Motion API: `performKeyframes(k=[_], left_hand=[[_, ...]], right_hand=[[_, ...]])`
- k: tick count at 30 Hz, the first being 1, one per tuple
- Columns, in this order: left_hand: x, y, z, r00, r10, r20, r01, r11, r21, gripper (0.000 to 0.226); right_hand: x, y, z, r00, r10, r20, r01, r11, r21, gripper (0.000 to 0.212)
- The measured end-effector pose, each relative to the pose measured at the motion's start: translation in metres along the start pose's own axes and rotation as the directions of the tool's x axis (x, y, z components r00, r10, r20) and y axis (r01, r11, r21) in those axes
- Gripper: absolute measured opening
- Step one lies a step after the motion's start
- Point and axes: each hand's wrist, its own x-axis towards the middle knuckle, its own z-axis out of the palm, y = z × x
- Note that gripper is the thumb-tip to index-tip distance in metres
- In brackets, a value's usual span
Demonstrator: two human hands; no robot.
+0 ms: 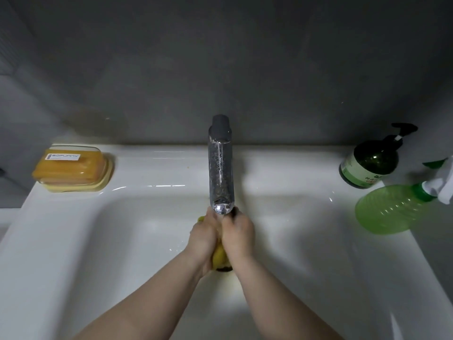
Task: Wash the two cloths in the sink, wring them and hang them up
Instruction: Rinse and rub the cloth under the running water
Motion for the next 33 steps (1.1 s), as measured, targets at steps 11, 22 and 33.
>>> performKeyframes(k=[11,22,33], left_hand=[[-0.007,-0.001,-0.002,0.996,-0.043,0.083,0.041,0.999,0.018,0.035],[-0.005,0.004,0.000,0.988,-0.036,0.150,0.022,0.995,0.097,0.031],[-0.011,0.021,0.005,0.938,-0.124,0.323,0.200,0.956,-0.214,0.037]], right_hand=[[-0.003,-0.001,-0.001,0.996,-0.065,0.061,0.069,0.996,-0.059,0.032],[0.001,-0.002,-0.008,0.991,-0.087,0.098,0.085,0.996,0.019,0.035],[0.025,0.020,-0.031,0.908,0.267,0.322,-0.386,0.832,0.398,0.045]])
